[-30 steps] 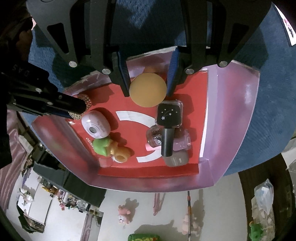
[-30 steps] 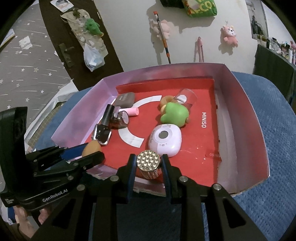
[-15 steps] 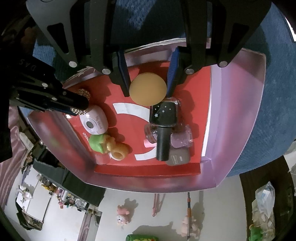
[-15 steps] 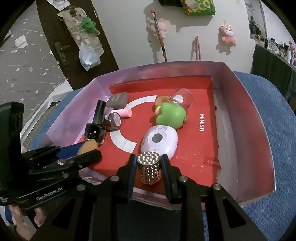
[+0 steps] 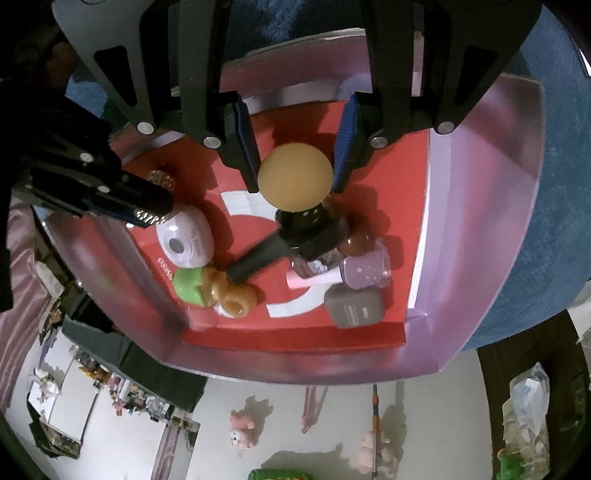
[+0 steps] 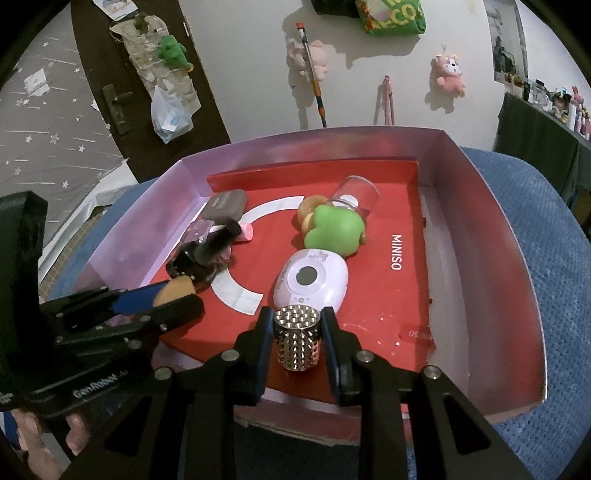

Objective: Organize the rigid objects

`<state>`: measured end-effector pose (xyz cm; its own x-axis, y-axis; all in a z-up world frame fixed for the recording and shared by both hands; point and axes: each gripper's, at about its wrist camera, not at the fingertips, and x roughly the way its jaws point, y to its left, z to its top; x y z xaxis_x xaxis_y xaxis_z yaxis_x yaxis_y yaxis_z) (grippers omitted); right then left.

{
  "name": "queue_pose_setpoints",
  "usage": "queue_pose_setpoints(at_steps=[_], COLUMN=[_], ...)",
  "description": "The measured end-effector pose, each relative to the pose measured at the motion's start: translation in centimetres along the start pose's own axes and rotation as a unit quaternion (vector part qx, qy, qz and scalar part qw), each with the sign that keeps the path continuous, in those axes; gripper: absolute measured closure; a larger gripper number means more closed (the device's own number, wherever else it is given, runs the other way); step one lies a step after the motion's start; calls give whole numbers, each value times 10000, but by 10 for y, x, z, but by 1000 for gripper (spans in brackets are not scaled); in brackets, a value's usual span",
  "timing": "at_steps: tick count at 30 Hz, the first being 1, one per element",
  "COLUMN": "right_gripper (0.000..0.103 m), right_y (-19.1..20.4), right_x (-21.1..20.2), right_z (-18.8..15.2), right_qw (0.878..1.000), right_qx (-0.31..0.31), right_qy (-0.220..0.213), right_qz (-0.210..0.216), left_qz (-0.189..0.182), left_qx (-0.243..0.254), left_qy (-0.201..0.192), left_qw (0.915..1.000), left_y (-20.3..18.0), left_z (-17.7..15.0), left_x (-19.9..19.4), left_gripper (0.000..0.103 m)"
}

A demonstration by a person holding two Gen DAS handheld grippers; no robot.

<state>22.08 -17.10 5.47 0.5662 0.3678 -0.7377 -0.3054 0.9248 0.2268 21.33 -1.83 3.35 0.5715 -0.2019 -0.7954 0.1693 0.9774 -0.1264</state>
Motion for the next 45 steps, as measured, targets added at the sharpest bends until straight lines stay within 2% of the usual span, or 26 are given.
queue_pose_setpoints(at_steps=[14,20,21,24,25,28,30,34,36,37,45], right_gripper=[75,73,72,59,56,55,53,43,39,34,23], right_y=[-3,-4,-4,-4,-3,-3,-3,0,1,1,4], right_x=[1,4,3,0,-2,-6,-10,-21,-28,-30,-46], right_z=[0,-2,-2,-2,-2,-2,-2,-2,-2,-2,-6], right_qw=[10000,9999,9999,9999,9999,9999,9999,9996,9993,9992,9982], right_qx=[43,83,86,90,87,88,108,119,124,131,152], right_qy=[34,98,94,18,-21,-80,-123,-267,-345,-375,-581], right_qz=[67,73,78,71,65,53,52,19,-2,-4,-14], left_qz=[40,171,144,88,87,73,84,68,87,130,254], left_qx=[-23,-29,-47,-111,-112,-112,-127,-144,-136,-120,-119], left_qy=[-6,-34,-34,-103,-139,-247,-325,-426,-460,-512,-688], left_qw=[10000,9998,9999,9998,9998,9996,9994,9990,9988,9985,9972], left_y=[1,3,4,6,6,6,5,4,2,1,0], left_z=[0,-1,-2,-2,-2,-2,-2,-4,-5,-6,-16], left_x=[0,-4,-5,-10,-12,-20,-25,-35,-38,-41,-56], left_gripper=[67,66,63,49,48,44,33,30,20,19,9])
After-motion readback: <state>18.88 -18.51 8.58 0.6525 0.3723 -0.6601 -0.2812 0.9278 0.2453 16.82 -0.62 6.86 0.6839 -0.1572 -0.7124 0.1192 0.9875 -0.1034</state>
